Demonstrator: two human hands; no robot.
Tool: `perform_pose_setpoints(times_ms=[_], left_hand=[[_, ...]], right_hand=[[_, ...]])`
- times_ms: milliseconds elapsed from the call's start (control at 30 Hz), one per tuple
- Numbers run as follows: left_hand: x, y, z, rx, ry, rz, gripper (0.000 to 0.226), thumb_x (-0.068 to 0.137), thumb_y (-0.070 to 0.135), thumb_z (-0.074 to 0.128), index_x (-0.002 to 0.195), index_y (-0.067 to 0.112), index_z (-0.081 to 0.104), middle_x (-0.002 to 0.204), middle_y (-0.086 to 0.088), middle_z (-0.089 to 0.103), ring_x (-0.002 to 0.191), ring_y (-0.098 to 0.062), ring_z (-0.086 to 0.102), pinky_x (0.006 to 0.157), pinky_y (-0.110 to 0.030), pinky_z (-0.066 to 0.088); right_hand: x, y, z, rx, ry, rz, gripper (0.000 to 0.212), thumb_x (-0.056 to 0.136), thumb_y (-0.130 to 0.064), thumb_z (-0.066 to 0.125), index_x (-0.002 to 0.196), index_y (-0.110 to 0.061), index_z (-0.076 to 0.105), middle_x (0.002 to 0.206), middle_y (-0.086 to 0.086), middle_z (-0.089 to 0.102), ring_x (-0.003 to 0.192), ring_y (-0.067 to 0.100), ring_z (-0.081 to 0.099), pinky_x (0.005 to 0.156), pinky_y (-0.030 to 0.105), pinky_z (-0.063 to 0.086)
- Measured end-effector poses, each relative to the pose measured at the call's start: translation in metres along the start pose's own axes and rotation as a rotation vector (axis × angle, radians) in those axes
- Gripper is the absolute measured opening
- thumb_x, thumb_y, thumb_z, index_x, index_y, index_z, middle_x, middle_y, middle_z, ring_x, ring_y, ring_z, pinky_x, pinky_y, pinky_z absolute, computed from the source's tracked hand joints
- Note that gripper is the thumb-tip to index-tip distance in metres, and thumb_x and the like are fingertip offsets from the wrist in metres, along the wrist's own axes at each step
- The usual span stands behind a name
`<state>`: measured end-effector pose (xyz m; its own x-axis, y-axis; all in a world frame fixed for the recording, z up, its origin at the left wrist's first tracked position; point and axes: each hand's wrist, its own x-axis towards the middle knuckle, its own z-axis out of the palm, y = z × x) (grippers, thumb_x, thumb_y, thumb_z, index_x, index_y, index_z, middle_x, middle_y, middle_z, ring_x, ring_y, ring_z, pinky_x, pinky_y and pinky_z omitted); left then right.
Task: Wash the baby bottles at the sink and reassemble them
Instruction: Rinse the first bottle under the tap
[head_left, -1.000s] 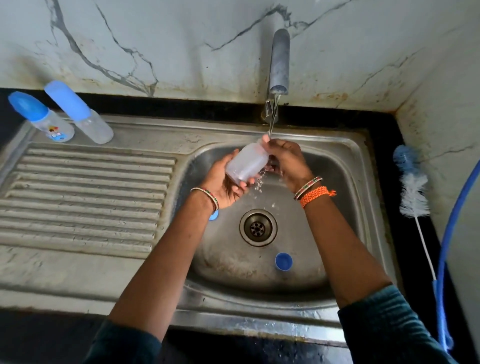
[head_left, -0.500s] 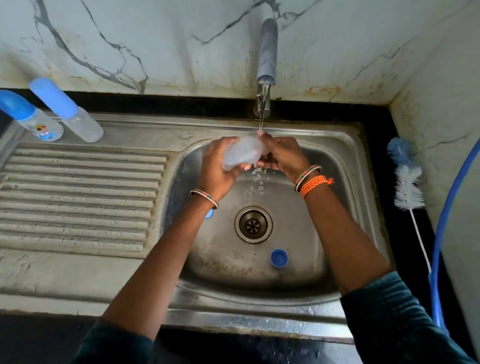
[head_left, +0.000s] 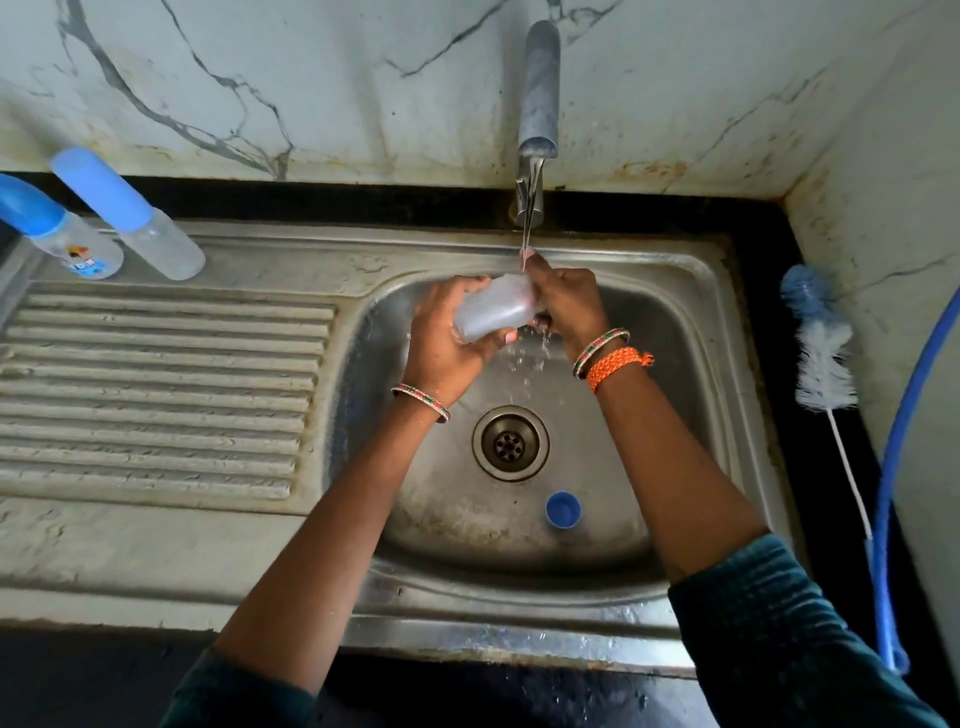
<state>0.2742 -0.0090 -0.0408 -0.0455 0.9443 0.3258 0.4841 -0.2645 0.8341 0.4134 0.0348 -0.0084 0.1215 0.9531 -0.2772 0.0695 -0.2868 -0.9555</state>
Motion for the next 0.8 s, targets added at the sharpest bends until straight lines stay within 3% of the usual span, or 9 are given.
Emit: perform_pose_setpoints(times_ms=[133,200,300,367,433,533,633,733,800], left_hand=[[0.000,0.013,0.001,-0.452,-0.122,-0.568,0.023,0.088,0.034,0.064,0.098,0.014,0.057,0.085,-0.009,0.064,0.057,-0.008,0.062,0.048,-0.022,0.052],[0.005,0.014,-0.003,-0.687,-0.199,-0.822,0.039,0.094,0.045,0.050,0.099,0.007,0.059,0.072,-0.012,0.065,0.045,-0.012,0.057,0.041,-0.020,0.047],[0.008,0.013,-0.012,-1.040,-0.417,-1.070,0.058,0.092,0.054,0.041,0.098,-0.001,0.061,0.065,-0.014,0.063,0.042,-0.012,0.053,0.036,-0.017,0.043],[0.006,0.013,-0.012,-1.164,-0.470,-1.143,0.061,0.092,0.053,0.042,0.102,-0.004,0.059,0.071,-0.017,0.063,0.047,-0.014,0.056,0.039,-0.017,0.047],[0.003,0.014,-0.008,-1.196,-0.376,-1.152,0.053,0.091,0.047,0.051,0.108,-0.003,0.058,0.082,-0.022,0.064,0.057,-0.020,0.062,0.047,-0.022,0.053],[-0.001,0.012,-0.004,-1.177,-0.203,-1.075,0.034,0.089,0.032,0.062,0.105,0.002,0.058,0.087,-0.019,0.065,0.062,-0.019,0.064,0.055,-0.024,0.056],[-0.006,0.006,-0.006,-1.224,-0.181,-1.073,0.033,0.089,0.029,0.062,0.106,0.002,0.058,0.082,-0.020,0.066,0.066,-0.020,0.062,0.051,-0.021,0.054],[-0.008,-0.004,-0.010,-1.241,-0.146,-1.135,0.036,0.089,0.032,0.060,0.107,0.001,0.058,0.079,-0.022,0.067,0.067,-0.019,0.061,0.049,-0.019,0.052],[-0.009,-0.009,-0.009,-1.251,-0.124,-1.177,0.037,0.088,0.033,0.060,0.107,0.001,0.057,0.078,-0.022,0.068,0.068,-0.020,0.062,0.047,-0.019,0.052]], right_hand=[[0.005,-0.001,-0.007,0.043,-0.243,0.034,0.030,0.094,-0.033,0.054,0.095,-0.006,0.067,0.096,0.013,0.067,0.088,0.027,0.061,0.078,0.035,0.049],[0.002,0.002,-0.010,0.130,-0.351,0.042,0.013,0.094,-0.021,0.053,0.096,-0.013,0.063,0.097,0.004,0.066,0.090,0.020,0.060,0.075,0.028,0.052],[0.001,0.007,-0.015,0.224,-0.415,0.055,0.013,0.095,-0.019,0.052,0.099,-0.011,0.062,0.098,0.004,0.065,0.087,0.016,0.062,0.072,0.026,0.054],[-0.001,0.007,-0.015,0.186,-0.352,0.044,0.017,0.094,-0.021,0.056,0.092,-0.007,0.064,0.093,0.009,0.065,0.084,0.020,0.061,0.074,0.032,0.052],[-0.001,0.008,-0.011,0.009,-0.196,-0.027,0.030,0.092,-0.027,0.060,0.081,0.001,0.065,0.078,0.016,0.060,0.072,0.025,0.055,0.069,0.034,0.046],[0.002,0.006,-0.008,-0.234,-0.093,-0.160,0.049,0.093,-0.034,0.059,0.053,-0.008,0.050,0.055,0.011,0.047,0.056,0.020,0.045,0.061,0.029,0.039],[0.006,-0.001,-0.008,-0.255,-0.145,-0.112,0.051,0.094,-0.044,0.052,0.064,-0.003,0.060,0.066,0.018,0.062,0.062,0.022,0.060,0.065,0.035,0.053],[0.026,-0.007,-0.010,0.036,0.133,-0.017,0.039,0.098,-0.032,0.049,0.072,-0.005,0.058,0.066,0.010,0.061,0.057,0.017,0.059,0.053,0.023,0.052],[0.045,-0.011,-0.010,0.296,0.106,0.173,0.034,0.101,-0.026,0.045,0.073,-0.007,0.050,0.068,0.010,0.053,0.059,0.017,0.053,0.050,0.020,0.049]])
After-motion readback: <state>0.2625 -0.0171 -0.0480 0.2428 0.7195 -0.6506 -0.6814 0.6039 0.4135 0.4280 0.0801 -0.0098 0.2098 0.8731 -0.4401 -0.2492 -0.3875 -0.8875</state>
